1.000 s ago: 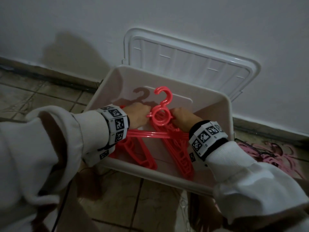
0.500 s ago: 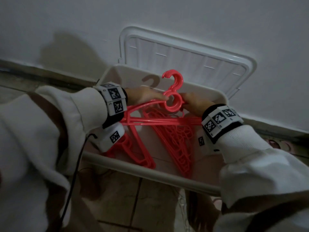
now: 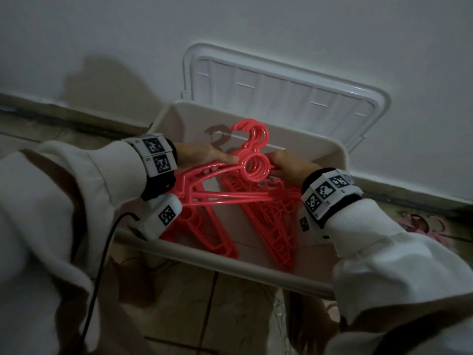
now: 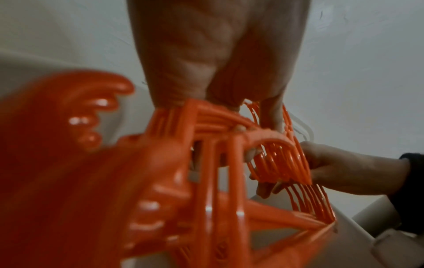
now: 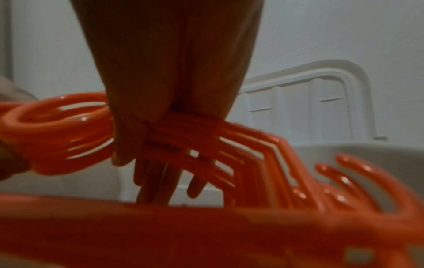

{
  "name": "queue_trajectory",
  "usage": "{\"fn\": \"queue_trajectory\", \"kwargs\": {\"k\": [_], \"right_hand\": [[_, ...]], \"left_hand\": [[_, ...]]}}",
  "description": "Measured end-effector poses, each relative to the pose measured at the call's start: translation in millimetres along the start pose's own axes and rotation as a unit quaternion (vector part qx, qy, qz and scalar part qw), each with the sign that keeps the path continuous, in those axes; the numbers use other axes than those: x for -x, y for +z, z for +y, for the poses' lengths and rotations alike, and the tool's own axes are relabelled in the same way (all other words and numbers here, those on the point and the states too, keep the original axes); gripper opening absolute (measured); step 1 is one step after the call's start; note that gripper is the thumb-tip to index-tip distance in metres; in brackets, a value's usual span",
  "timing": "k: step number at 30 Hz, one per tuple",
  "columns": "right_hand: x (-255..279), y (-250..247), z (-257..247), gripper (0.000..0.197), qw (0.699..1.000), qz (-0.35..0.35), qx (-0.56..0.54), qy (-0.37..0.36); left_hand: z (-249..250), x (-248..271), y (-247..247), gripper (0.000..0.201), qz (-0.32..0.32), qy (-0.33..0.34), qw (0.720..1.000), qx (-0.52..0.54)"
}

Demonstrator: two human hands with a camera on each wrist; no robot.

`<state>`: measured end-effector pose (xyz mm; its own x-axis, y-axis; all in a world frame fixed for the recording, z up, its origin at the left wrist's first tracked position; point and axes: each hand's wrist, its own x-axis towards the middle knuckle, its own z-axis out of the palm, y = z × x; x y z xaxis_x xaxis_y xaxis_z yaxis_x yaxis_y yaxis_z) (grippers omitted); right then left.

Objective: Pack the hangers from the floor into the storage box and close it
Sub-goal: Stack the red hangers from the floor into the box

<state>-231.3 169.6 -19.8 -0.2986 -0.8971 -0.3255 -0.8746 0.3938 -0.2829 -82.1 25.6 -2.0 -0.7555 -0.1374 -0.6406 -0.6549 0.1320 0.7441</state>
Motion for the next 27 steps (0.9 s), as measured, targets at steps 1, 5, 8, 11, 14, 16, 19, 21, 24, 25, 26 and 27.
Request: {"fn": "queue_trajectory", "kwargs": {"k": [1,5,8,11,14,16,19,21,24,25,26,27], "right_hand": [[0.0,-0.1,-1.5,0.034,1.0,-0.007,0.011,0.006],[1.7,0.5,-1.8,0.034,1.0,0.001,0.004,0.009],[-2.2,5.1,0.4,0.038,1.0,0.004,0.004,0.011],[-6.7,7.4,-2.3,0.041,0.999,0.013,0.002,0.029],[-7.1,5.0,-5.4,0.041,0.996,0.034,-0.059,0.055],[-9.4,8.1,-7.3,0.041,0.996,0.036,-0.068,0.037],[-12.2,16.1,-0.8,0.046,0.997,0.038,-0.054,0.036],[-12.8,21.2,1.7,0.049,0.997,0.052,-0.06,0.022],[-9.5,19.3,2.0,0.042,0.994,0.048,-0.098,0.01],[-9.4,19.0,5.4,0.04,0.996,0.047,-0.08,0.008],[-8.5,19.2,6.8,0.039,0.998,0.043,-0.046,0.019],[-8.6,20.7,8.3,0.038,0.999,0.034,-0.017,0.005]], "left_hand": [[-2.0,0.5,-1.3,0.025,-0.008,-0.014,1.0,0.013],[-6.8,4.0,-4.8,0.033,-0.022,-0.04,0.998,0.049],[-10.3,9.3,-7.4,0.022,-0.019,-0.029,0.998,0.043],[-9.3,14.9,-7.2,0.018,0.003,0.002,1.0,0.024],[-8.3,16.8,-6.9,0.034,0.037,0.022,0.999,0.018],[-9.3,15.9,-7.5,0.044,0.05,0.033,0.998,-0.005],[-8.8,15.2,-6.9,0.027,0.036,0.009,0.999,0.007],[-9.8,14.8,-6.9,0.019,0.021,-0.021,0.999,0.033],[-15.1,12.5,-12.9,0.016,0.081,-0.028,0.996,0.023],[-15.1,13.6,-14.0,0.016,0.073,-0.032,0.997,0.019],[-15.8,11.9,-14.6,0.015,0.048,-0.034,0.998,0.029],[-14.6,13.1,-13.9,0.014,0.015,-0.047,0.998,0.044]]}}
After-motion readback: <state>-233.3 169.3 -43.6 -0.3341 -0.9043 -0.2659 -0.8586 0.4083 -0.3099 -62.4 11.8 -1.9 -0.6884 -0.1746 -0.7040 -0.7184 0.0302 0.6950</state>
